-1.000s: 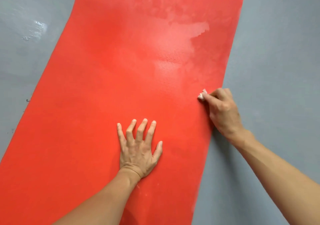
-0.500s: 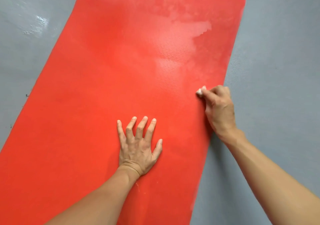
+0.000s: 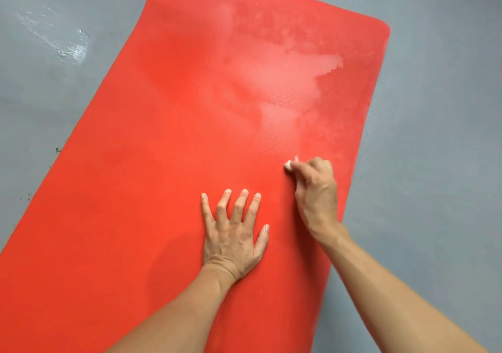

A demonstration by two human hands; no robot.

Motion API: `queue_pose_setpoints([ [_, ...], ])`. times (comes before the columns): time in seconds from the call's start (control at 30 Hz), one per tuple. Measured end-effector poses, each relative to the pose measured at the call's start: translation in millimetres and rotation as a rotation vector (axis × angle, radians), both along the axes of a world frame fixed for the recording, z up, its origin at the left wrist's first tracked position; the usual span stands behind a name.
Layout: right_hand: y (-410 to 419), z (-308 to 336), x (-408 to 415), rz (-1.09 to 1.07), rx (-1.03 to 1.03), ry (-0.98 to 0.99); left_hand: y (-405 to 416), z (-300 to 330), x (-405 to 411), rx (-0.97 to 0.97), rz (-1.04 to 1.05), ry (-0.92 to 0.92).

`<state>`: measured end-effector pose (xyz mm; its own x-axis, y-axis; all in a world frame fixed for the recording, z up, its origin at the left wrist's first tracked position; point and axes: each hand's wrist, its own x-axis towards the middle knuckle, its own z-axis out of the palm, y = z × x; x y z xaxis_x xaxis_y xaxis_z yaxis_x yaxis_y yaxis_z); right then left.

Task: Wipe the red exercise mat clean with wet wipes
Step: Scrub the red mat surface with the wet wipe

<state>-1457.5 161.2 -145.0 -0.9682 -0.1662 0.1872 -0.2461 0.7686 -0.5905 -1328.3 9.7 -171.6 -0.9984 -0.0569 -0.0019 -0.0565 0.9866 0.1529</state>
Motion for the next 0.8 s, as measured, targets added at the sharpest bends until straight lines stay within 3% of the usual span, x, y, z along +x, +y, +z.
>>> queue_pose_setpoints([
  [0.1,-13,3,46,0.306,0.037,-0.031,-3,4,-1,0.033,-0.006,-0.027],
  [0.2,-2,7,31,0.479,0.125,0.007,-16,13,5,0.076,-0.071,-0.07],
  [0.3,2,7,-14,0.154,0.12,0.047,-52,14,8,0.016,-0.122,-0.073],
  [0.4,-21,4,-12,-0.12,0.074,0.013,-87,6,0,-0.062,0.0,-0.084],
  [0.57,-45,3,51,0.488,0.115,0.012,-94,-5,-2,-0.08,-0.005,-0.017],
  [0.63,-41,4,28,0.591,0.15,0.045,-94,-4,-1,-0.08,-0.001,-0.014],
  [0.8,-44,-4,-44,0.055,0.117,0.055,-94,-5,0,-0.08,0.005,0.009],
])
